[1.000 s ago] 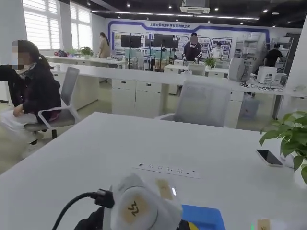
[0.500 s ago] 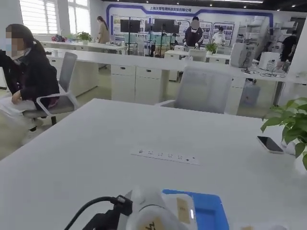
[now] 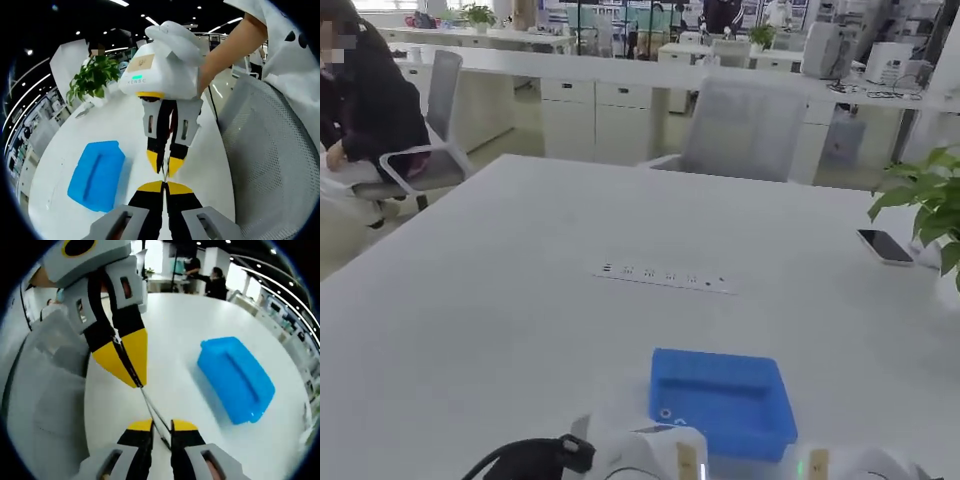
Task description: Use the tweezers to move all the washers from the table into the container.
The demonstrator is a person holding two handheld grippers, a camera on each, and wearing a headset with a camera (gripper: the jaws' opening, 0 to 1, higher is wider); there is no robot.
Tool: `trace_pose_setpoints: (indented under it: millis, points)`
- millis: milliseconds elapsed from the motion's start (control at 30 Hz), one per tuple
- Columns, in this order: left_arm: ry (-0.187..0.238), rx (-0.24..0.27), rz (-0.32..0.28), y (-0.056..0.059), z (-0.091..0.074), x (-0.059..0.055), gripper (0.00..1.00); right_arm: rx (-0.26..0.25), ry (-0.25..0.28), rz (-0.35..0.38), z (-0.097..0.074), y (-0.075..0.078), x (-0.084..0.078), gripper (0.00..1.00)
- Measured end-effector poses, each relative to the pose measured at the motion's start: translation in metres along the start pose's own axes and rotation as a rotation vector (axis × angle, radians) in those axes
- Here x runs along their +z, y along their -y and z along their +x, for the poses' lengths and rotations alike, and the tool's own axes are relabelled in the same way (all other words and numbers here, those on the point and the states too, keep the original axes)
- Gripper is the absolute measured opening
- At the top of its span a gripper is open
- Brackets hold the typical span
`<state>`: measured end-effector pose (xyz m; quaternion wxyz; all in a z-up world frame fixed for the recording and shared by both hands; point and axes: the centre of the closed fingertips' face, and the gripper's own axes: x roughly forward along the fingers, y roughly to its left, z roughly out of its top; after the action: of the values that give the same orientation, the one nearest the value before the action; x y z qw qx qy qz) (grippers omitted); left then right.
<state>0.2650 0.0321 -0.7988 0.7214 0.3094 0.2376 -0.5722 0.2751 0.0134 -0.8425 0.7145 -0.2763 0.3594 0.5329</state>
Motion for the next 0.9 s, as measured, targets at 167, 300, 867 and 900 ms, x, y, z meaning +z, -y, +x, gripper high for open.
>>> trace_pose_setpoints:
  millis: [167, 300, 867, 900]
  points:
    - [-0.039, -0.027, -0.030, -0.003, 0.004, -0.022, 0.00, -0.062, 0.110, 0.159, -0.014, 0.005, 0.005, 0.20]
    - [-0.094, -0.050, -0.048, -0.001, 0.013, -0.041, 0.00, -0.145, 0.150, 0.248, -0.041, 0.006, -0.001, 0.28]
    - [-0.190, -0.023, -0.087, 0.000, 0.027, -0.064, 0.00, -0.279, 0.261, 0.480, -0.103, -0.028, -0.011, 0.46]
    - [-0.191, -0.021, -0.091, 0.000, 0.027, -0.064, 0.00, -0.286, 0.273, 0.486, -0.106, -0.027, -0.010, 0.47]
